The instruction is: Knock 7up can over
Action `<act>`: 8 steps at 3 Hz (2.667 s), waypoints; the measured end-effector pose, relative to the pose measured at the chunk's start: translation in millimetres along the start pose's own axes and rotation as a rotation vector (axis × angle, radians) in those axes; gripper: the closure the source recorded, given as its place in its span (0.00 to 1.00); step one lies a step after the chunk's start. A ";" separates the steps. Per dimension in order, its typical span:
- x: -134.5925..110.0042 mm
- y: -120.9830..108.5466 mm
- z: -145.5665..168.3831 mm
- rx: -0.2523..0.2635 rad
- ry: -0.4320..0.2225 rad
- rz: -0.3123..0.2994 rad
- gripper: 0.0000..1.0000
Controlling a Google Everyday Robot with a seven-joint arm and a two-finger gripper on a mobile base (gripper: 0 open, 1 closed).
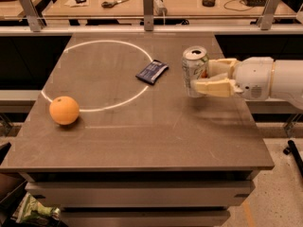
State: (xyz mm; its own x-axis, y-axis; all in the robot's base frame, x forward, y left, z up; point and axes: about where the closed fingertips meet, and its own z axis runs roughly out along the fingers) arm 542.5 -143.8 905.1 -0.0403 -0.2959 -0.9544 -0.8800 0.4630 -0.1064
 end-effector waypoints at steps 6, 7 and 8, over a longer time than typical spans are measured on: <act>24.3 18.7 -4.3 0.103 0.820 -0.001 1.00; 38.9 21.1 -1.5 0.089 0.969 -0.029 1.00; 51.1 21.7 6.7 0.053 1.068 -0.049 1.00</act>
Offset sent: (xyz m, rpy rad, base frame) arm -0.0050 -0.0143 0.0092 -0.3198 0.1600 -0.1109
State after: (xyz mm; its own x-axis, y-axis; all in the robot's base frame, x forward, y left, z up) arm 524.5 -143.3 852.1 -0.4215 -0.8815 -0.2126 -0.8712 0.4587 -0.1749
